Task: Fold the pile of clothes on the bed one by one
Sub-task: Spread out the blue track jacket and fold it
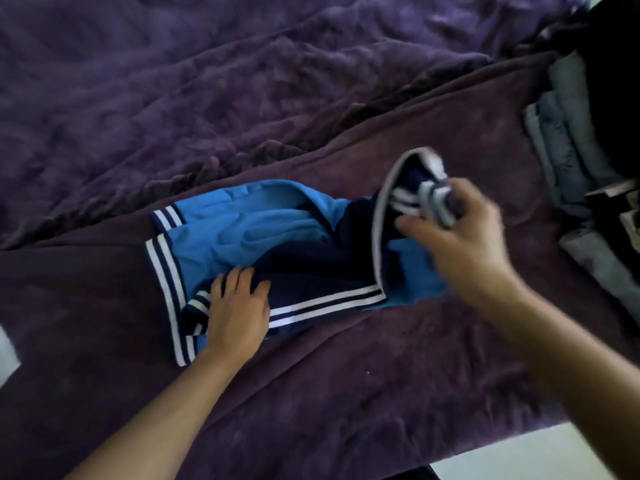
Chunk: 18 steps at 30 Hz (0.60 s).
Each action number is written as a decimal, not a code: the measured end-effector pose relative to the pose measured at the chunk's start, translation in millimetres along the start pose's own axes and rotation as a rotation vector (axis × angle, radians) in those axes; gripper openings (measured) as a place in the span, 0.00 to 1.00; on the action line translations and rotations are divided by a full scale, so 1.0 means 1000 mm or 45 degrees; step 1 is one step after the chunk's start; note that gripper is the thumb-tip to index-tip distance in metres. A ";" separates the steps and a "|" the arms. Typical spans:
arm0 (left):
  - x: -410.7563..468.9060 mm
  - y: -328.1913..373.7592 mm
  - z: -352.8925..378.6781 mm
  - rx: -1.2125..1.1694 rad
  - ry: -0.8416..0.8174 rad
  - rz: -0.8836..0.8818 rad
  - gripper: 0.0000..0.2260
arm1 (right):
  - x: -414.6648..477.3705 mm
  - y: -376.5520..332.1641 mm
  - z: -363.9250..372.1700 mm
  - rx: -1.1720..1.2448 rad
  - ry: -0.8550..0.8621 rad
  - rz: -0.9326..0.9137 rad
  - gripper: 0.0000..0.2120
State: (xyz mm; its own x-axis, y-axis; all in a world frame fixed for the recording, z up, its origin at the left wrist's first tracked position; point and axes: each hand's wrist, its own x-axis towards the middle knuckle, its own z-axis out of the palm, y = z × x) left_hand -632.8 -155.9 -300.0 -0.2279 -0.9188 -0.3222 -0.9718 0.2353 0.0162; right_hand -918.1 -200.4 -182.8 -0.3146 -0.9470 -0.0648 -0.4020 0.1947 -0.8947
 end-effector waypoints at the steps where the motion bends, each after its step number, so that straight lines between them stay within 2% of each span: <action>1: -0.008 -0.008 -0.002 -0.014 0.067 -0.049 0.12 | -0.007 -0.009 0.029 -0.013 -0.091 -0.024 0.15; 3: -0.027 -0.025 -0.001 -0.065 0.106 -0.158 0.11 | -0.020 -0.015 0.092 -0.121 -0.286 -0.025 0.15; 5: -0.045 -0.038 0.005 -0.110 0.083 -0.198 0.13 | -0.029 0.000 0.147 -0.414 -0.528 -0.015 0.18; 7: -0.061 -0.047 0.013 -0.161 0.015 -0.186 0.16 | -0.038 0.029 0.187 -0.702 -0.916 0.047 0.29; 9: -0.070 -0.050 0.017 -0.242 -0.065 -0.218 0.20 | -0.043 0.055 0.208 -0.925 -1.262 0.037 0.35; 11: -0.069 -0.049 0.016 -0.308 -0.056 -0.300 0.19 | -0.038 0.067 0.208 -0.914 -1.364 0.050 0.34; 13: -0.063 -0.043 0.012 -0.342 0.056 -0.328 0.18 | -0.028 0.065 0.192 -0.627 -1.214 0.079 0.23; 15: -0.049 -0.028 0.006 -0.368 0.234 -0.233 0.18 | -0.013 0.065 0.165 -0.478 -0.781 -0.037 0.12; 16: -0.040 -0.020 0.004 -0.391 0.299 -0.144 0.19 | -0.006 0.067 0.148 -0.492 -0.534 -0.089 0.11; 18: -0.018 -0.004 0.001 -0.451 0.308 -0.026 0.22 | 0.009 0.077 0.119 -0.585 -0.192 -0.115 0.18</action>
State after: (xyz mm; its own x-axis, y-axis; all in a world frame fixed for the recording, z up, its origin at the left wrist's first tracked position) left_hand -625.1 -139.7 -295.7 -0.1753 -0.9799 -0.0949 -0.9276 0.1321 0.3495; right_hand -849.2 -224.1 -305.2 -0.1468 -0.9851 -0.0898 -0.7702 0.1708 -0.6146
